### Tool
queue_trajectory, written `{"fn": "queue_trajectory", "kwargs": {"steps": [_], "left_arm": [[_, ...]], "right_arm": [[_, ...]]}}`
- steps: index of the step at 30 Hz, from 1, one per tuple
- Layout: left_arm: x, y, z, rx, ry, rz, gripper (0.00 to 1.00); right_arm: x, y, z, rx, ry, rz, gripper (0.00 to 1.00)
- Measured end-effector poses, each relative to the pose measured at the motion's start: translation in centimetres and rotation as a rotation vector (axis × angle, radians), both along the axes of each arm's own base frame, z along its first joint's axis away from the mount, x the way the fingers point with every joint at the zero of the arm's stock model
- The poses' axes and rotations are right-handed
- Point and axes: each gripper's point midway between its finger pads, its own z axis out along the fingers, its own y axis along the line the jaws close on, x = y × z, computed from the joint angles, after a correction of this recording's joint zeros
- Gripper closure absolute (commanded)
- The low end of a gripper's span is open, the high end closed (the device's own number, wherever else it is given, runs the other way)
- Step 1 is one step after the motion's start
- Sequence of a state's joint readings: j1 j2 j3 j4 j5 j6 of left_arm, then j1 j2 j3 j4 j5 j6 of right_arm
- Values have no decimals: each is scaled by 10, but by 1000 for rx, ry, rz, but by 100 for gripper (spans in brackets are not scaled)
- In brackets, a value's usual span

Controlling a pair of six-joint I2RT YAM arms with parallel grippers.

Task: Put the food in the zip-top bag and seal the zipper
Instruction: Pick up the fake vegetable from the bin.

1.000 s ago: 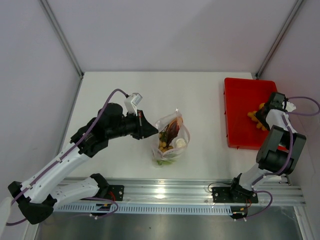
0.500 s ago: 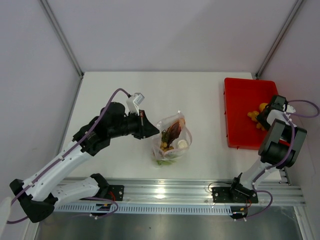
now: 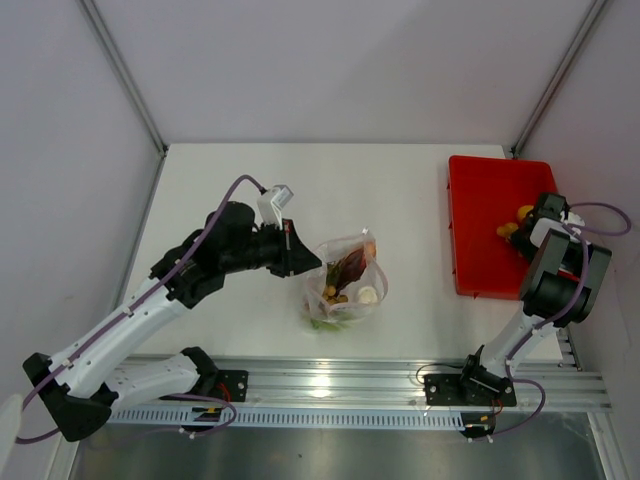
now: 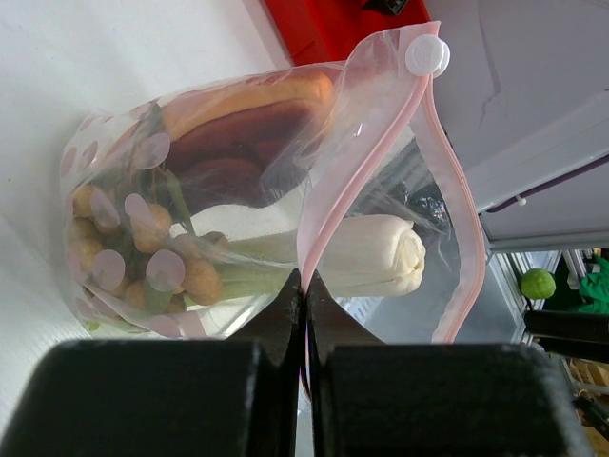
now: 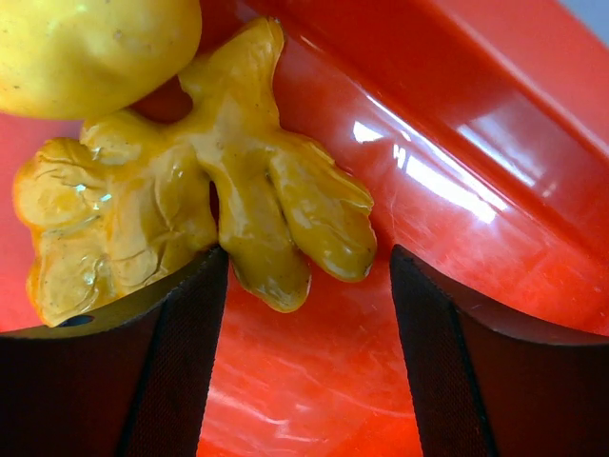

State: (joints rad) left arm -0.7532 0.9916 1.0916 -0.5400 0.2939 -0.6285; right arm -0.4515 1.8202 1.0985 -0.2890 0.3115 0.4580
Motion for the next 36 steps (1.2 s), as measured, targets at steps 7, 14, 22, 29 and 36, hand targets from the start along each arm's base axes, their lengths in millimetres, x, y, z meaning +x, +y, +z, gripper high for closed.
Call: {"fn": "queue_trajectory", "kwargs": {"steps": [7,14,22,29,36], "left_arm": [[0,-1,0,0,1,-1,99],[1,-1,3,-4,-4,-1,99],[1,-1,3,-4,-4,-1,99],[1,-1,3,-4,-4,-1,99],[1,-1,4,-5,-4,-1,99]], "right_arm": [[14,-4,2,-10,-11,6,29],[25,-7,2,-8,-17,17,55],[28,-4,2,0,-24,33,84],[36,9,3,-16,-18,79,100],[42,35,14,-37,-23,149,96]]}}
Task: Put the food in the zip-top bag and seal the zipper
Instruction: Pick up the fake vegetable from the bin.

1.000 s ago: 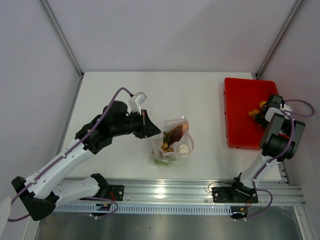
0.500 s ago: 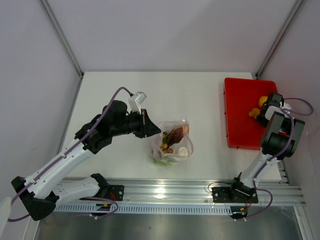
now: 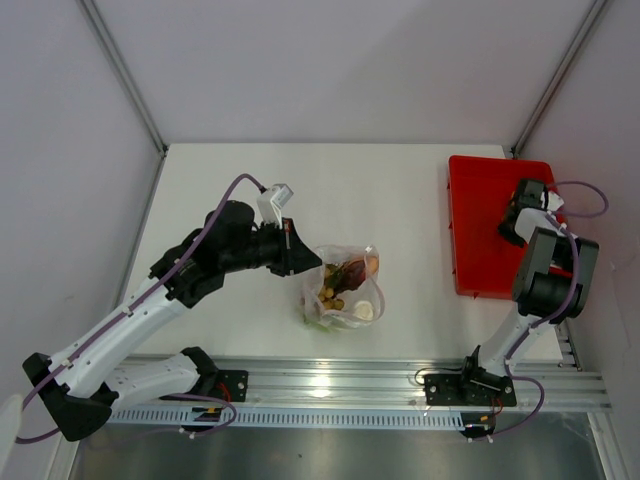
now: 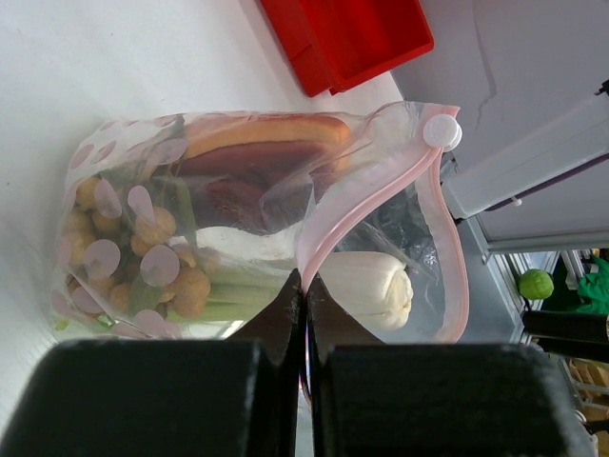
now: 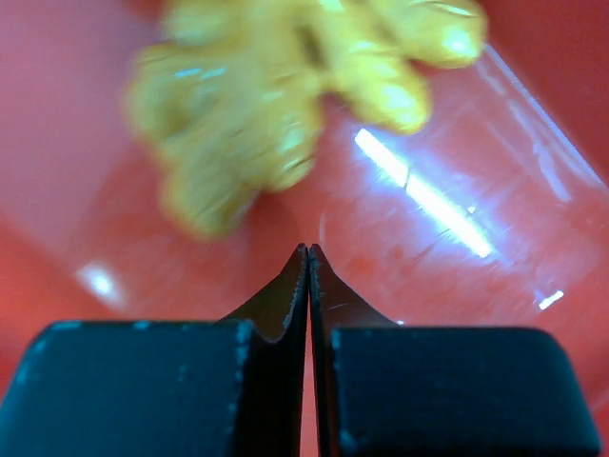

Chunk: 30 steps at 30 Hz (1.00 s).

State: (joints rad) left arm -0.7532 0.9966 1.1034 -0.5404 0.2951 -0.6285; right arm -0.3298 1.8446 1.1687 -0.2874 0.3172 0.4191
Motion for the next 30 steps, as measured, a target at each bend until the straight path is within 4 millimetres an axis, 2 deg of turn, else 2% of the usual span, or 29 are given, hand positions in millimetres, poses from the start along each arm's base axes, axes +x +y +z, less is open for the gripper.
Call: {"fn": "queue_trajectory", "kwargs": {"steps": [1,2,5,7,8,11,13,30], "left_arm": [[0,0,0,0,0,0,100],[0,0,0,0,0,0,99],[0,0,0,-1,1,-1,99],[0,0,0,0,0,-1,99],[0,0,0,0,0,-1,100],[-1,0,1,-3,-3,-1,99],[-1,1,2,-4,-4,-1,99],[-1,0,0,-2,1,-4,99]], "right_arm": [[2,4,5,-3,-9,12,86],[5,10,12,-8,-24,27,64],[16,22,35,-28,-67,61,48],[28,25,49,-39,-97,75,42],[34,24,55,-44,-109,75,36],[51,18,67,-55,-132,70,31],[57,16,65,-54,-133,68,29],[50,21,3,15,1,24,30]]}}
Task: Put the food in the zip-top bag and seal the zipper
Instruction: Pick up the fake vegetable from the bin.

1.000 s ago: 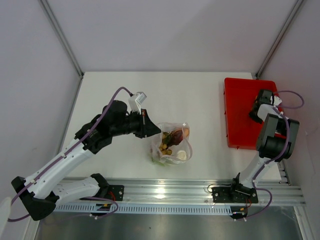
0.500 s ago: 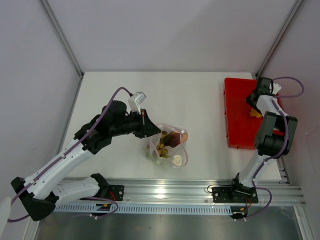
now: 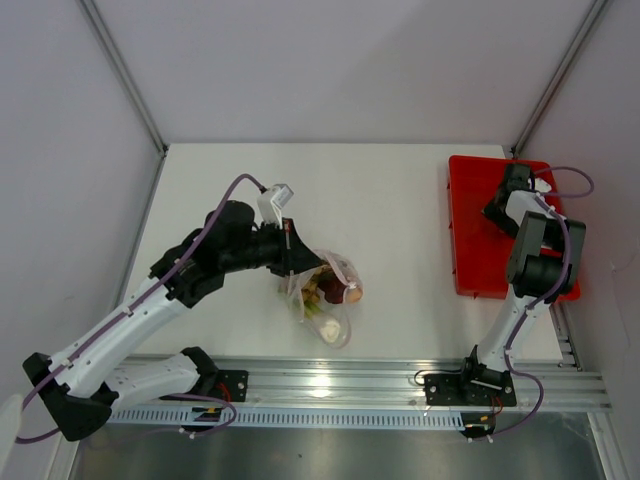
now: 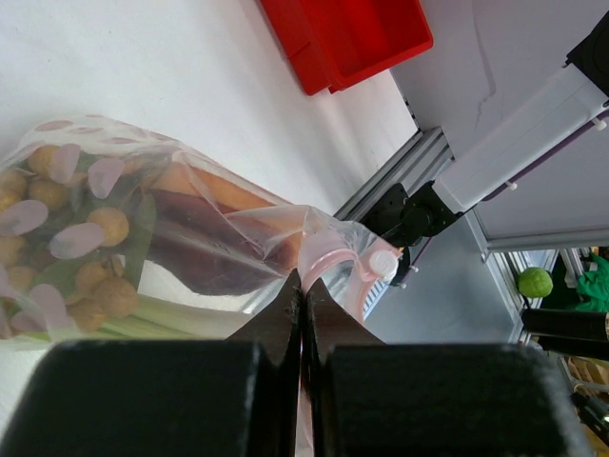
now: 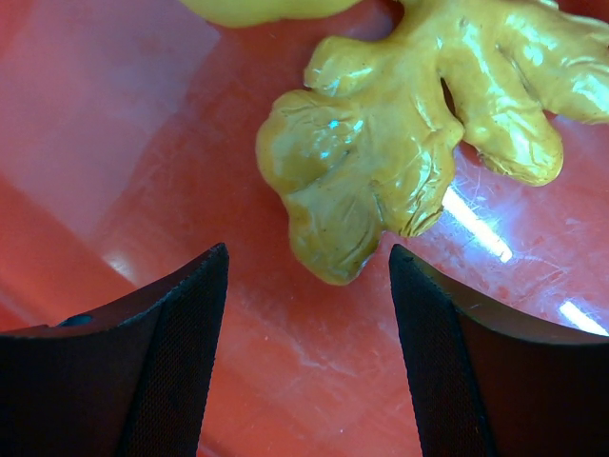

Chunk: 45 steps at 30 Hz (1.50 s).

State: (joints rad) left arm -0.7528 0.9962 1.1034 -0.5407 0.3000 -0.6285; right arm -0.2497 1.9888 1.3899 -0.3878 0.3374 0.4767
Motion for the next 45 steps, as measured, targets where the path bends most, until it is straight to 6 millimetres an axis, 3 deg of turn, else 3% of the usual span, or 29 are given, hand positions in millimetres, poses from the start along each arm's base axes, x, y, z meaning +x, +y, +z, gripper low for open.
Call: {"fn": "queue_trajectory", "kwargs": {"steps": [11,14,15,18,20,21,27,31,35,40,43,45], "left_arm": [[2,-3,-6,15,16,-3,99],[3,-3,-7,17,18,-3,99],[3,-3,-7,17,18,-3,99],[3,-3,-8,18,18,-3,99],[3,-4,-9,20,22,-5,100],[3,-4,-9,19,25,-10,99],[2,-11,-16,30,52,-40,99],[4,-13,-12,32,49,-45,99],[8,-16,-3,28,28,-50,99],[13,-21,2,41,28,-59,100],[15,-22,2,56,26,-66,99],[17,-24,2,67,29,-69,99]], "right_arm": [[0,-12,-6,-30,-5,-112,38],[0,-16,-8,-33,-6,-130,53],[0,-16,-9,-27,-9,-135,63],[0,-17,-13,-19,-6,-141,80],[0,-18,-13,-19,-9,-143,87],[1,-18,-12,-20,-13,-146,99],[1,-17,-12,-27,-14,-131,100],[-12,-4,-4,-41,0,-89,100],[-18,24,35,-62,-48,-5,100],[-18,72,124,-67,-232,148,100],[-29,117,179,-37,-355,300,100],[-43,158,208,11,-415,447,100]]}}
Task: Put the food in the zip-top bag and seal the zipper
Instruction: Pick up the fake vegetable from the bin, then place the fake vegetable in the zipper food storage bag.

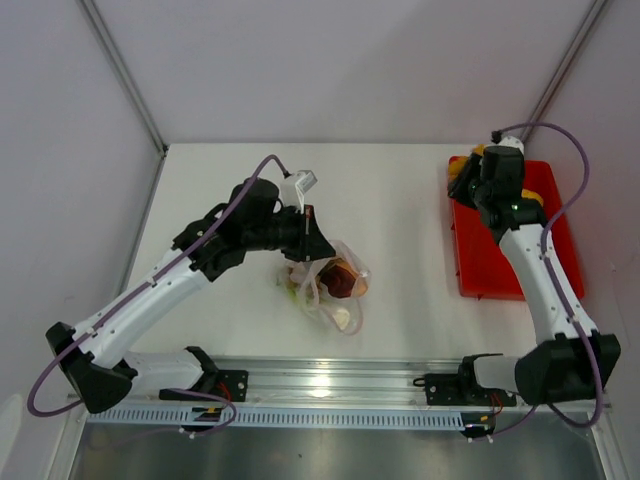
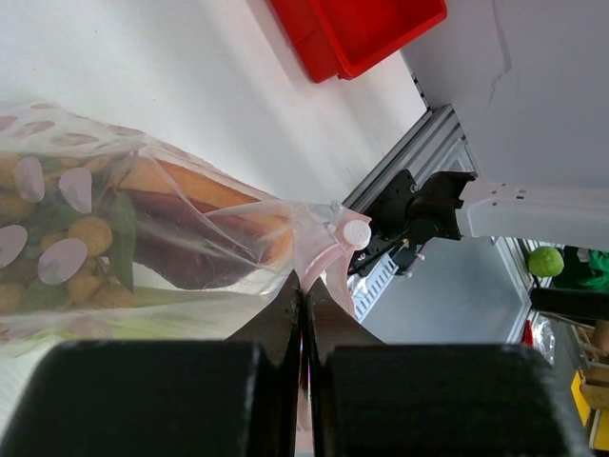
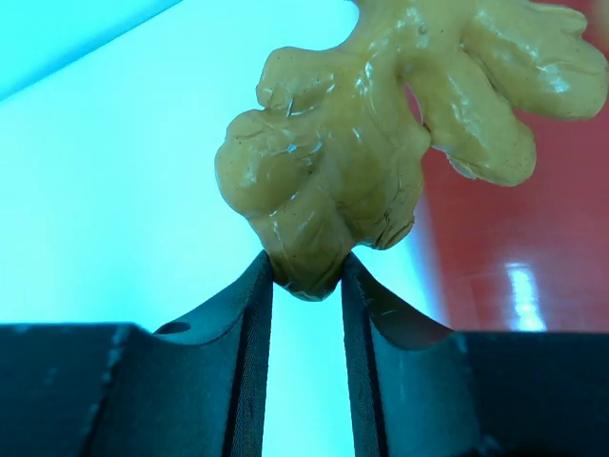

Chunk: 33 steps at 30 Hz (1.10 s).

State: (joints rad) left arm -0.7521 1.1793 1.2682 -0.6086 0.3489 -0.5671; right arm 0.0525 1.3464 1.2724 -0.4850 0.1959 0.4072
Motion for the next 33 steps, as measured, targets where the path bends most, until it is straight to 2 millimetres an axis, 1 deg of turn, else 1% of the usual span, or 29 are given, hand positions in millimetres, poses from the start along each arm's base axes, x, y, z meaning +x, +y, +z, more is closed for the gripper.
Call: {"fn": "queue_trajectory", "kwargs": {"steps": [1,2,4,5,8,10,11,13,15,19,21,24,27,29,33], "left_arm": [[1,-1,0,4,2,-1,99],[2,-2,1,8,2,-2,99],[5,-4,3,18,-4,-8,99],[6,-4,4,21,-2,-8,99],[10,-6,8,29,-6,-9,99],[12,-5,11,31,-12,-8,100],[14,-5,12,30,-14,-5,99],[16,-3,16,30,-21,-1,99],[17,-3,18,30,-22,1,99],[16,-3,23,21,-24,-5,99],[15,-3,24,16,-21,-15,99],[13,-4,24,12,-19,-24,99],[11,-5,25,6,-14,-36,99],[11,-5,25,4,-13,-39,99],[11,-5,26,-1,-14,-43,99]], "right_arm": [[-8,21,11,20,-19,79,100],[-19,47,23,49,-40,184,100],[-48,97,44,113,-73,395,100],[-65,118,54,146,-90,494,100],[-121,165,82,248,-134,758,100],[-162,186,96,322,-155,916,100],[-179,193,101,354,-161,979,100],[-208,203,107,414,-159,1082,100],[-240,213,109,486,-133,1196,100],[-290,229,102,589,-46,1382,100],[-312,235,96,641,9,1459,100],[-336,242,96,723,56,1539,100],[-356,248,103,786,87,1603,100],[-366,252,114,818,79,1646,100],[-378,254,126,857,61,1681,100]]}}
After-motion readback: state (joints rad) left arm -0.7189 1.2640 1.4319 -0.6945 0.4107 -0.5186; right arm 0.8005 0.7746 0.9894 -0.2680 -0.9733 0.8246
